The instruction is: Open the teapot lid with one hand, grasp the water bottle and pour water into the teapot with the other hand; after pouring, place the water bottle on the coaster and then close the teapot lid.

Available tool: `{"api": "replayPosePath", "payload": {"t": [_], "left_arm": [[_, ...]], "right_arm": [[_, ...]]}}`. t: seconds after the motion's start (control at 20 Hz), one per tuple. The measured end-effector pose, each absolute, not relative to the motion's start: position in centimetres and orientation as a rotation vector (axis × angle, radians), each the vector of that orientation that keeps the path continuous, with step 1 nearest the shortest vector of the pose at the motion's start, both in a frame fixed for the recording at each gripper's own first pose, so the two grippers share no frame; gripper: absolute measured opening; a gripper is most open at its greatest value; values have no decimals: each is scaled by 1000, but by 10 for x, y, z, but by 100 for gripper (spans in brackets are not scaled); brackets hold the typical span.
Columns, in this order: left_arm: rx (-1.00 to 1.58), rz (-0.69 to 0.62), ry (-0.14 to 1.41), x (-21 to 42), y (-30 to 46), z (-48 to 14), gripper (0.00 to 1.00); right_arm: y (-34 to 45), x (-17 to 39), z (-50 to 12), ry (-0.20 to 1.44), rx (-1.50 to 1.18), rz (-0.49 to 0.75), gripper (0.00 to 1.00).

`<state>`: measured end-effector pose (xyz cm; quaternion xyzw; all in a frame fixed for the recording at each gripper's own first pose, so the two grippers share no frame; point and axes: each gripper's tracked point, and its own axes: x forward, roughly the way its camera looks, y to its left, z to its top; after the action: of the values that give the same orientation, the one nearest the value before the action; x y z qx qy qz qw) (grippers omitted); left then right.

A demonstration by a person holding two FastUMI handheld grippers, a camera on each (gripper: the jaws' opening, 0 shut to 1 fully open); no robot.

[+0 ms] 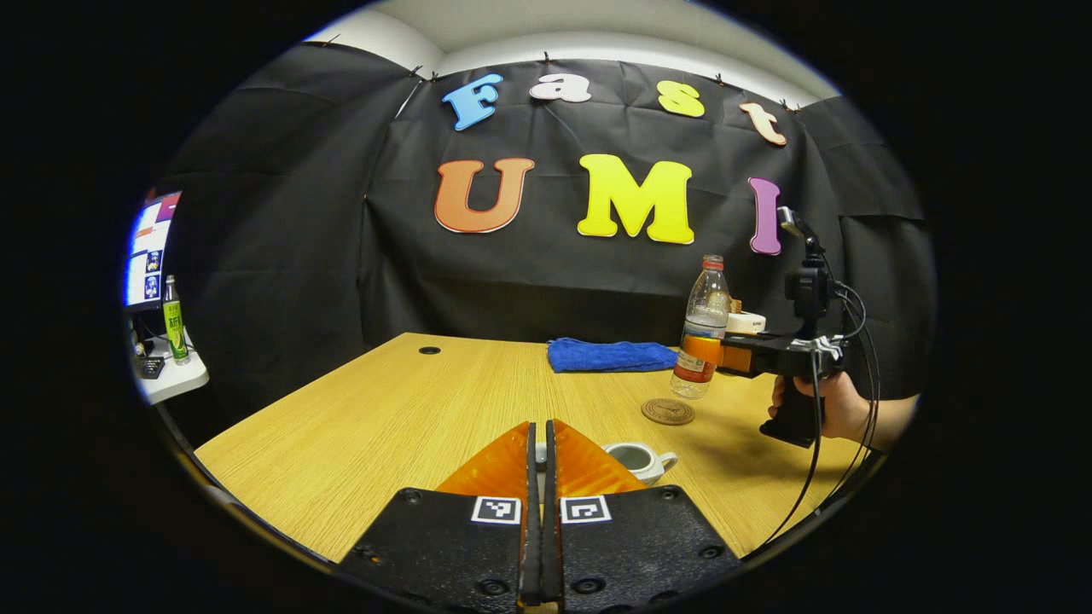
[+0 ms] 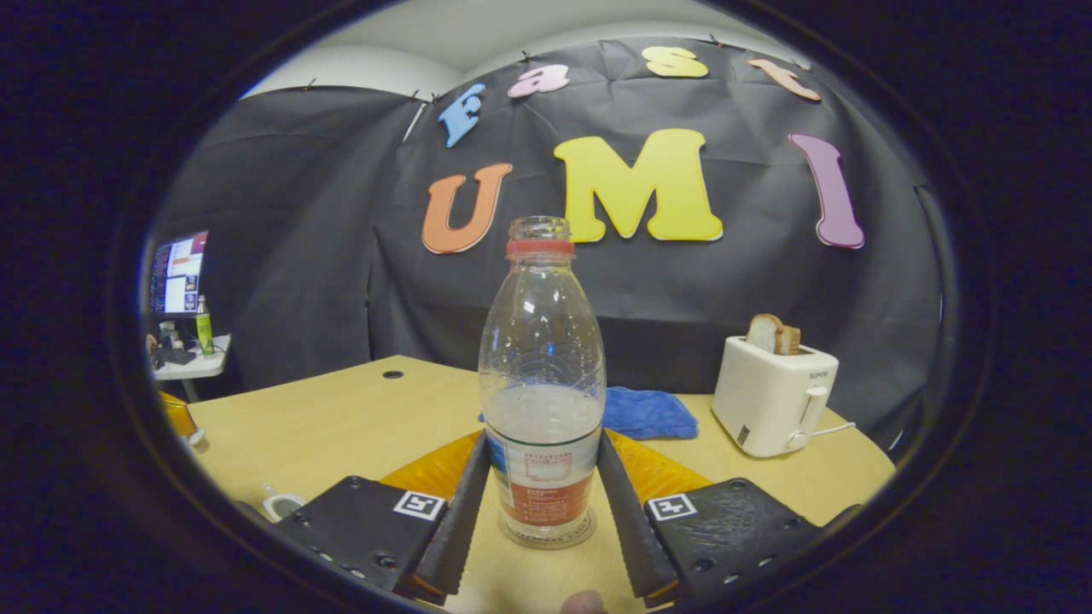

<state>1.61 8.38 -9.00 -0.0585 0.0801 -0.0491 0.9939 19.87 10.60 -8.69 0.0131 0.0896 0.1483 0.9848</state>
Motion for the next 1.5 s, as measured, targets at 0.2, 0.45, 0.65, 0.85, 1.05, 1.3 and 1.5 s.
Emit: {"api": "replayPosePath", "payload": {"t": [0.2,0.45,0.65,0.85,1.05,1.3,1.5], "left_arm": [[-112,-84,166,16,92,-92,3],[-115,-68,171,18,99,-94,3],[-115,-66,179,18,100,-98,3],[-109,-68,176,19,98,-96,3],[-109,-69,169,19,97,-92,3],[-119,-79,149,17,89,-81,3],[-109,-125,109,24,62,-62,3]], "right_arm": [[110,215,-111,227,43,297,72],[108,228,-127,235,32,278,71],[106,231,-129,224,33,270,73],[111,228,-132,239,42,280,78],[110,222,-136,265,37,281,92],[94,188,-124,271,61,270,98],[60,144,-109,226,33,205,98]]}}
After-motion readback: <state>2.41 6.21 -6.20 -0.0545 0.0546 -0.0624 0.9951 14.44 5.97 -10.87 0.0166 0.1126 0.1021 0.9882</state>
